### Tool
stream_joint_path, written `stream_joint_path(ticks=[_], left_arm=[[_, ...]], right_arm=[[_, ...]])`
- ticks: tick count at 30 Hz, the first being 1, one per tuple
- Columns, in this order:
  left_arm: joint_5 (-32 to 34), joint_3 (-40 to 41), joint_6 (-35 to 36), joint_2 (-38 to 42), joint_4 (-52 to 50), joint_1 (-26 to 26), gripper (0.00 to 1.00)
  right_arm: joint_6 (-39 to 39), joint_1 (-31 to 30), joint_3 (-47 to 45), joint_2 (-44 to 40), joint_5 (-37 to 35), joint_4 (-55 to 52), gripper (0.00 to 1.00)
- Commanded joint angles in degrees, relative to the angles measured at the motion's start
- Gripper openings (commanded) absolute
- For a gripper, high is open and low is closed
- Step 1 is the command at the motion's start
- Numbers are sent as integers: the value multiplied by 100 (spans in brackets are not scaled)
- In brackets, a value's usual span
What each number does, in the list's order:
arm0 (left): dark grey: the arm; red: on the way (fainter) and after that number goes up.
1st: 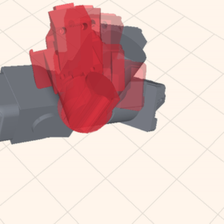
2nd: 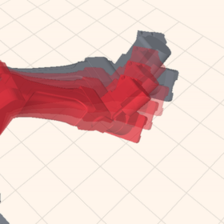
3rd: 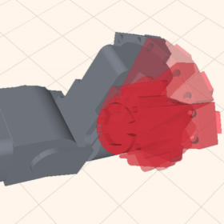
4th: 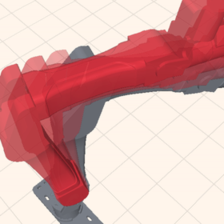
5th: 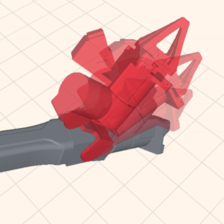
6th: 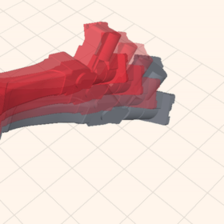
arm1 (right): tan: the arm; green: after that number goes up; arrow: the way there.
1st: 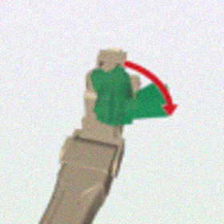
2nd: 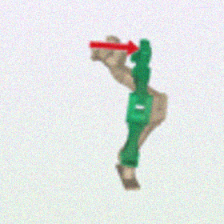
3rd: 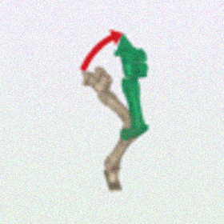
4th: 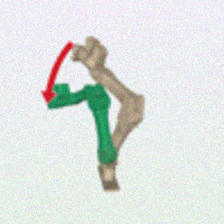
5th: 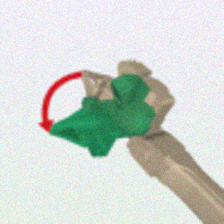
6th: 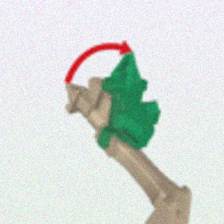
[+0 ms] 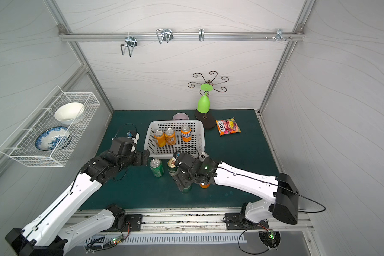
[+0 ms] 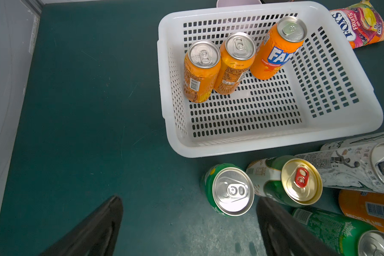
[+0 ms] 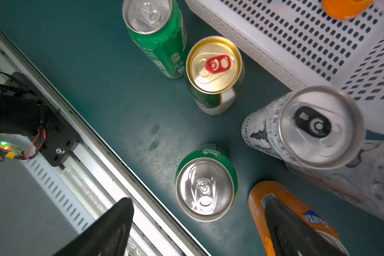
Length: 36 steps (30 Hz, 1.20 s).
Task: Take out the drinks from the basket
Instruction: Place the drink at the center of the board, then pick up the drink from the basket.
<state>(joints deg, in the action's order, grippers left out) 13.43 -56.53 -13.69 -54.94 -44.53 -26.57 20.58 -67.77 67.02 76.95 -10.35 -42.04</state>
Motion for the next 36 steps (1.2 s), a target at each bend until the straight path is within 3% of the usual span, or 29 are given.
stream_joint_path(ticks=[1,12,31,36], left_arm=[[-117,-217,50,-67,219,29,99],[-69,-191,75,-57,199,29,99],[-61,-217,125,-129,199,29,99],[-128,-326,130,-241,242,29,99]], right_arm=[[-231,48,312,-238,-58,-480,99],[-582,902,264,-1236,212,-676,99],[-1586,4142,-68,-2189,1379,-1000,99],[-1695,4757,-307,-2276,1687,-887,99]])
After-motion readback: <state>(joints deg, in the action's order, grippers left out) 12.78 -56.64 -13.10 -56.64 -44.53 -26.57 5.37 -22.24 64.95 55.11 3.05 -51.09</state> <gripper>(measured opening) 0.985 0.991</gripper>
